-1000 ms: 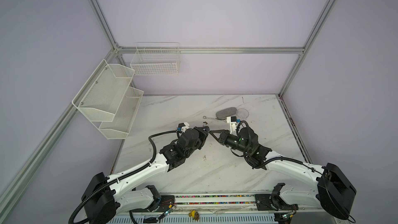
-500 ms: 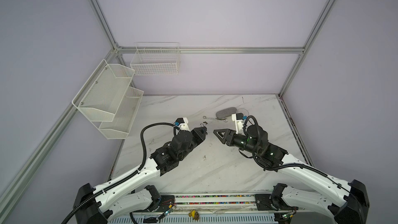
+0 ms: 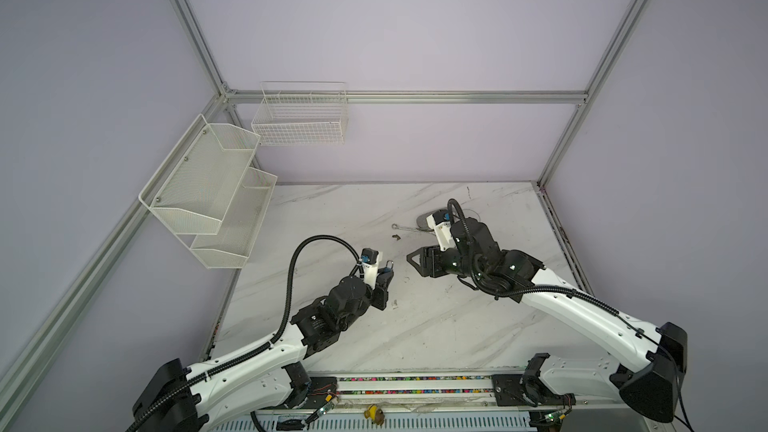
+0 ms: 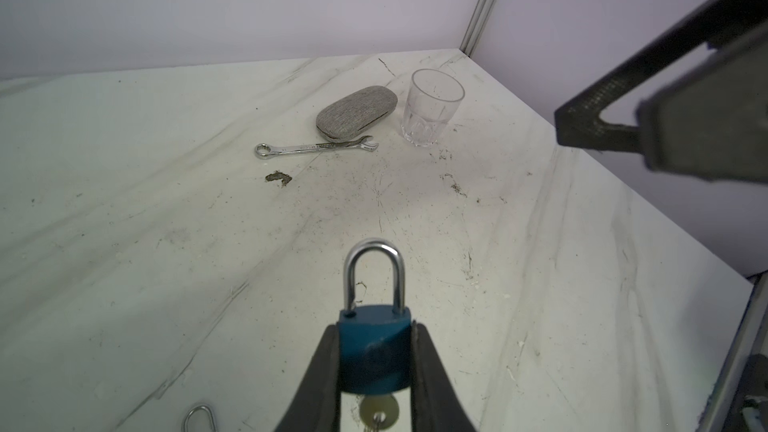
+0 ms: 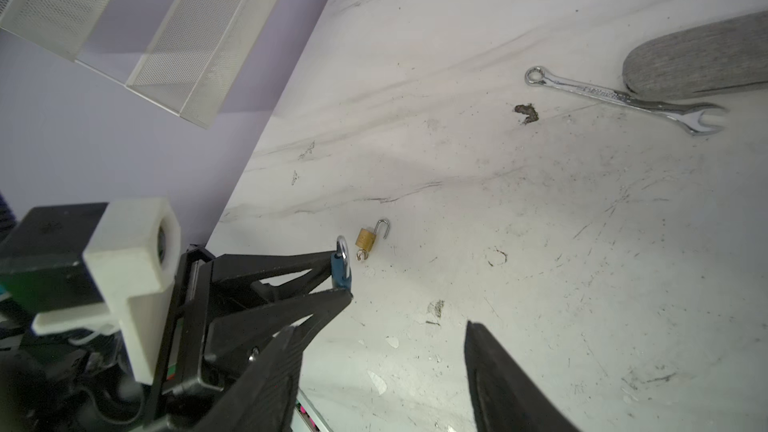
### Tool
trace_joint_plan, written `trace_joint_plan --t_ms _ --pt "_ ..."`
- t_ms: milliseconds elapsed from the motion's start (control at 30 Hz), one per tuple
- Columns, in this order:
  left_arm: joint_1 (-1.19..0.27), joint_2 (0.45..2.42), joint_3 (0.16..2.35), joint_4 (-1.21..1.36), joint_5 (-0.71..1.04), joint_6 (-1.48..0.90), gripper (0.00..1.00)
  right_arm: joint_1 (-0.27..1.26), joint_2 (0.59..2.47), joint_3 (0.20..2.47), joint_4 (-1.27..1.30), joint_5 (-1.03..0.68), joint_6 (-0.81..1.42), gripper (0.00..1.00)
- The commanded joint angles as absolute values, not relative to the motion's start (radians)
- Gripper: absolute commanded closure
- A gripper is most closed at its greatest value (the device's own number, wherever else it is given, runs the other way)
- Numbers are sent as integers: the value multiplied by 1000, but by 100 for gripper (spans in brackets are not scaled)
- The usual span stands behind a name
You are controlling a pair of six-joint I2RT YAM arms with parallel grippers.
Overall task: Unlock with the key
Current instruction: 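Open the right gripper off the key and draw it back from the padlock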
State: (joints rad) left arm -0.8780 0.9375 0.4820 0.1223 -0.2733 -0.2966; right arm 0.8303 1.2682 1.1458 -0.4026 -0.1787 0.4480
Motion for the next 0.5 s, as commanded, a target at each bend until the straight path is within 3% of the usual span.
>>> trace_joint_plan --t_ms 0,467 --pt "-882 939 432 367 -252 -103 100 837 1296 1187 -445 -190 391 34" --pt "-913 956 438 387 -269 -45 100 881 1451 1300 -497 -1 344 33"
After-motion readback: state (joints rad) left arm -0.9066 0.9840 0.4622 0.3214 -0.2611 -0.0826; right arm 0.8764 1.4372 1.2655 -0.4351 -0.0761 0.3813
